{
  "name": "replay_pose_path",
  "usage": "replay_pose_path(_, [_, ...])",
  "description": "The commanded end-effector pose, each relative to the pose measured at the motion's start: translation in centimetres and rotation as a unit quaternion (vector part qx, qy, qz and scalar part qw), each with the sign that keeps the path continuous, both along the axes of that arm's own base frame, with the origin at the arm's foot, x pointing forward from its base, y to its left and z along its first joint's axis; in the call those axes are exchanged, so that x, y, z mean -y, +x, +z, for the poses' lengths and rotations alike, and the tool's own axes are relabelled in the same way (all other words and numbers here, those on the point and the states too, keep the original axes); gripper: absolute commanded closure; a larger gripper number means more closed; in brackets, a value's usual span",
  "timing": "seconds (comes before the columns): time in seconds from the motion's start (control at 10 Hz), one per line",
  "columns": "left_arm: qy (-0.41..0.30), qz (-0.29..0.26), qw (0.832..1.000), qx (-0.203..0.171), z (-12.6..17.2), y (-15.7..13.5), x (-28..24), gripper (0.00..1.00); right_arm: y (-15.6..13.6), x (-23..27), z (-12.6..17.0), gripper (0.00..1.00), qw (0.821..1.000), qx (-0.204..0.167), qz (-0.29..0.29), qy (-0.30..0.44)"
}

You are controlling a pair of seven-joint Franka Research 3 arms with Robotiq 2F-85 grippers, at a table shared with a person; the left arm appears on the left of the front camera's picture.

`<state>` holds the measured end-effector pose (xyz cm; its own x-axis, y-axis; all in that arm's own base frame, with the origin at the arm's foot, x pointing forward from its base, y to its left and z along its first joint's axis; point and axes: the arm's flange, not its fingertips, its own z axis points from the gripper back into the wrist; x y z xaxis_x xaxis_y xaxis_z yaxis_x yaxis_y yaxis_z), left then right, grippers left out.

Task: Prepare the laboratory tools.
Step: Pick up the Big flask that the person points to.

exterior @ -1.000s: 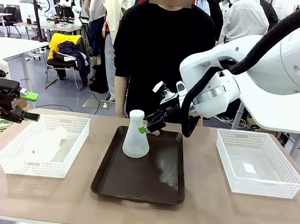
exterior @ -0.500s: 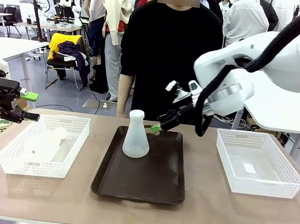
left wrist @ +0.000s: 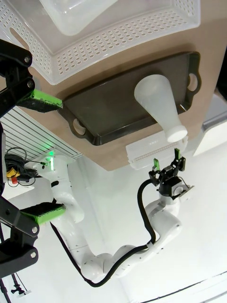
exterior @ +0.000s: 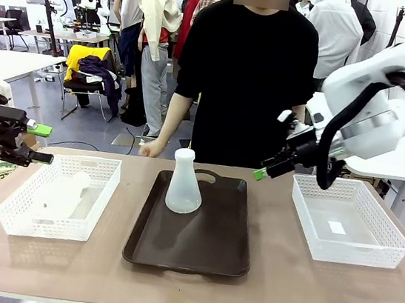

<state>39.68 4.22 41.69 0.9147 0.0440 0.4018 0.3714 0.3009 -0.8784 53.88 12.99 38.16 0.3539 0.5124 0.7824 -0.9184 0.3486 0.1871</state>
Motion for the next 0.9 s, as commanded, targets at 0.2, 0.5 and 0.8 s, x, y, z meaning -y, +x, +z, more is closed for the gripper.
replay_pose_path(0.2, [-0.009, 0.001, 1.0, 0.007, 0.1, 0.0, -0.1, 0.0, -3.6, 3.9, -0.3, 0.0, 0.996, 0.014, -0.076, 0.049])
replay_pose_path(0.5, [-0.009, 0.001, 1.0, 0.007, 0.1, 0.0, -0.1, 0.0, -3.7, 4.3, -0.4, 0.0, 0.994, 0.024, -0.08, 0.065])
replay_pose_path(0.8, [-0.009, 0.001, 1.0, 0.007, 0.1, 0.0, -0.1, 0.0, -3.4, 4.7, 0.1, 0.0, 0.995, 0.008, -0.08, 0.055])
